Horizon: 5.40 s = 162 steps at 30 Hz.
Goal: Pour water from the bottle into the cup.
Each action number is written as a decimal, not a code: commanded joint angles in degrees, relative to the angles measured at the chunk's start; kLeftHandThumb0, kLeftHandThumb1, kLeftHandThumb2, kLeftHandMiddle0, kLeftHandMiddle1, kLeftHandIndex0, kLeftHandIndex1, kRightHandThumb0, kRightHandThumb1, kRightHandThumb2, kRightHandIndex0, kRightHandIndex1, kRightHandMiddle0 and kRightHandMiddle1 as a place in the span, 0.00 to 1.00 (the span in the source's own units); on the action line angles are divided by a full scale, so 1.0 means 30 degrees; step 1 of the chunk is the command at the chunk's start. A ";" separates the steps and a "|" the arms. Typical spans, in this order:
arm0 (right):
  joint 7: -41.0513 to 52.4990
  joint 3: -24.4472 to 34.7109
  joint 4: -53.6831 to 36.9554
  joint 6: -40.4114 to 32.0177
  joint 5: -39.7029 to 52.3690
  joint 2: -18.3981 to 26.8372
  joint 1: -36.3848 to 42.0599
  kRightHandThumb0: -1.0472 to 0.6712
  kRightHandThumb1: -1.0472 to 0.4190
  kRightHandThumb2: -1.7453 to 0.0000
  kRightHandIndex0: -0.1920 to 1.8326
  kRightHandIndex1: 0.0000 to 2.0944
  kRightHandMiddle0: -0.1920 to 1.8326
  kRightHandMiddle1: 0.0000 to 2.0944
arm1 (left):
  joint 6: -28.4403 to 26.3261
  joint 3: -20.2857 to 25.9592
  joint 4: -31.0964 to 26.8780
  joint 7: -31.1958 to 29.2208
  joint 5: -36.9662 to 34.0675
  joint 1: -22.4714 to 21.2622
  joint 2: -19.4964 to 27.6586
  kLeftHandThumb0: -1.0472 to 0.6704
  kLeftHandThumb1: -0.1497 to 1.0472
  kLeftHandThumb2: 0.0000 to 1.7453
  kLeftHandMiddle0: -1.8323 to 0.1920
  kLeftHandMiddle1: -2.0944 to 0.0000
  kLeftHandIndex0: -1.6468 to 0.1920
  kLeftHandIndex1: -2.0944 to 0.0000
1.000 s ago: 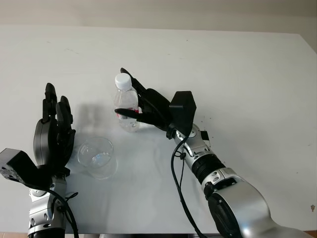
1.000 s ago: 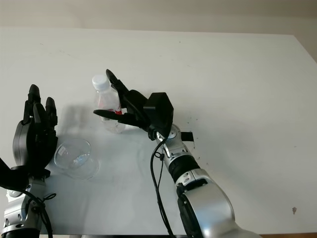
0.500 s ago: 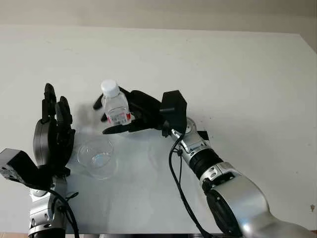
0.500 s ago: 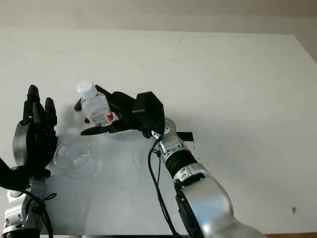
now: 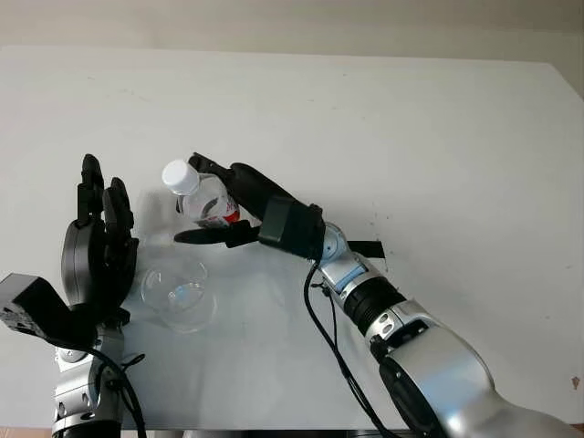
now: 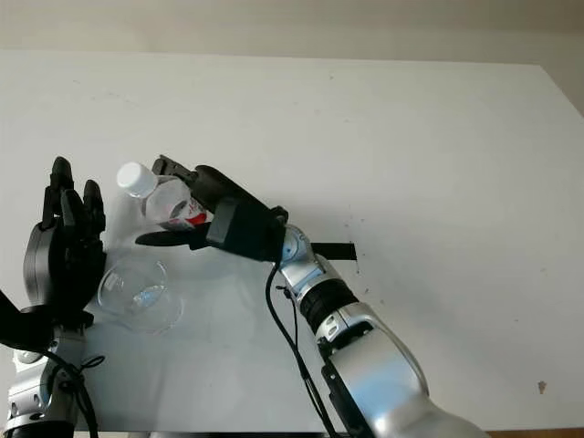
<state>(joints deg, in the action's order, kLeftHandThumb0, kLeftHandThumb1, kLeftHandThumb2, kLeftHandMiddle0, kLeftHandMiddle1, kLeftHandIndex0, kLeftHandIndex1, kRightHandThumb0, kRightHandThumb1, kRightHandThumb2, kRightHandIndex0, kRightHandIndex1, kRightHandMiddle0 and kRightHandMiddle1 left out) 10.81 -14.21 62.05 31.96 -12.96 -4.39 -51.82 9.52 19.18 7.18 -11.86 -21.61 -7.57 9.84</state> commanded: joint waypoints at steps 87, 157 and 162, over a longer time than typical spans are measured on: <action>-2.9900 -1.4100 0.0656 -0.0256 -2.0904 0.5551 -0.8588 0.30 0.00 0.83 0.77 1.00 0.57 1.00 | 0.0827 0.0042 0.1803 -0.0341 0.0073 -0.0688 -0.0335 0.16 1.00 0.31 1.00 0.97 1.00 0.98; 0.2169 0.5085 -2.1955 -1.6927 0.7110 0.6348 1.1184 0.35 0.00 0.75 0.61 1.00 0.42 1.00 | 0.0414 0.0258 0.1888 -0.1083 -0.0106 -0.0562 -0.0020 0.16 1.00 0.34 1.00 0.99 1.00 1.00; 0.2202 0.5012 -2.1183 -1.6325 0.6939 0.6207 1.1237 0.34 0.00 0.75 0.60 1.00 0.41 1.00 | 0.0417 0.0307 0.1933 -0.1218 -0.0140 -0.0553 0.0071 0.16 1.00 0.34 1.00 0.99 1.00 1.00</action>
<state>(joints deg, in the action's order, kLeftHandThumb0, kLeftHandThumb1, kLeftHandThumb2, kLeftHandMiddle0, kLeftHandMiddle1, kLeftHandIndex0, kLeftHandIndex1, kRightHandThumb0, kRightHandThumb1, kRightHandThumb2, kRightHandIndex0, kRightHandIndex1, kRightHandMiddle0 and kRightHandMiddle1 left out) 17.43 0.68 -1.79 -18.23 7.94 14.44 -18.22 11.07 20.01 12.09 -15.31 -22.01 -11.15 10.16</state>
